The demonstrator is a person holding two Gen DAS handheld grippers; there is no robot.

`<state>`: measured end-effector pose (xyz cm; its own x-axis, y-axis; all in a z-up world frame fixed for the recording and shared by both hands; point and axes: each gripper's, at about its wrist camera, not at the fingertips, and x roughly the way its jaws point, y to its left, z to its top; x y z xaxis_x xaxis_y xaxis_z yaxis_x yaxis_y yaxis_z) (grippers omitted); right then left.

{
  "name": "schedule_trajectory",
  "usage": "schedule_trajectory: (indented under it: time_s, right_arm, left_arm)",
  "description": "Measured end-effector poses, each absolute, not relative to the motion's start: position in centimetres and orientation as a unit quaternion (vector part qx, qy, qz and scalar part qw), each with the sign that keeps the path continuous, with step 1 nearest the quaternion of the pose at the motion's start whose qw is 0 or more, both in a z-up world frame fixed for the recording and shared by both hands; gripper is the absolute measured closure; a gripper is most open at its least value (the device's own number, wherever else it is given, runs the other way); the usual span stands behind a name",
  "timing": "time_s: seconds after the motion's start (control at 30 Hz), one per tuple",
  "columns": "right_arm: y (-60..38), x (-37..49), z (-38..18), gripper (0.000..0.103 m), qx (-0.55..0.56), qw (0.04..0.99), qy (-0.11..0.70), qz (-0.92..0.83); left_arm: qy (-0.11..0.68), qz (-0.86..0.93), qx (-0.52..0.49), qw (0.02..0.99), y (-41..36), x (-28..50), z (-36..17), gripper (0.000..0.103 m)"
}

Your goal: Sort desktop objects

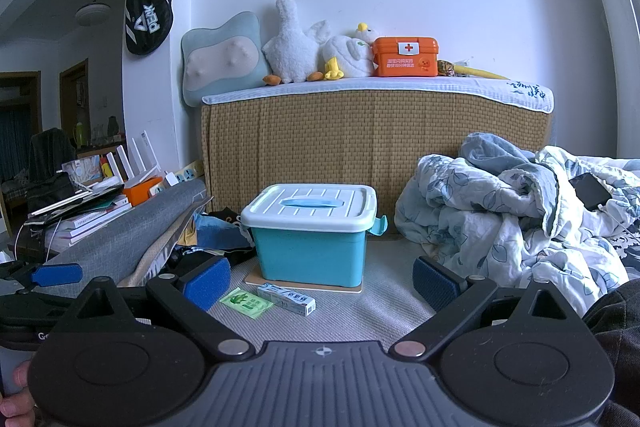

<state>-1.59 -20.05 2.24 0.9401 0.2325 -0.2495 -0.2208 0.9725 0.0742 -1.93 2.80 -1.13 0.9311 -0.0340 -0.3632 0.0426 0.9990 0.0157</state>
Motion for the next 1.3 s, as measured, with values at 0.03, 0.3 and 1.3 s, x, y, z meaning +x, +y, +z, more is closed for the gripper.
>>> schedule_trajectory:
  time_s: [0.03,0.3,1.3]
  right_arm:
    - [-20.03,-1.60,2.24,0.003,0.022,0.985,0.129,0.115]
    - [-19.99,-1.58,2.22,0.003,0.022,0.985,0.130,0.115]
    - [-19.82,-1.49,2.21,0.003,0.019,0.984,0.132,0.116]
  left_arm:
    - [0.185,-0.020,0.012,0.983,2.79,-1.94,-1.12,0.000]
    - [0.184,-0.020,0.012,0.983,2.72,-1.94,-1.12,0.000]
    - [0.184,-0.022,0.013,0.983,2.79,-2.06,-1.18,0.000]
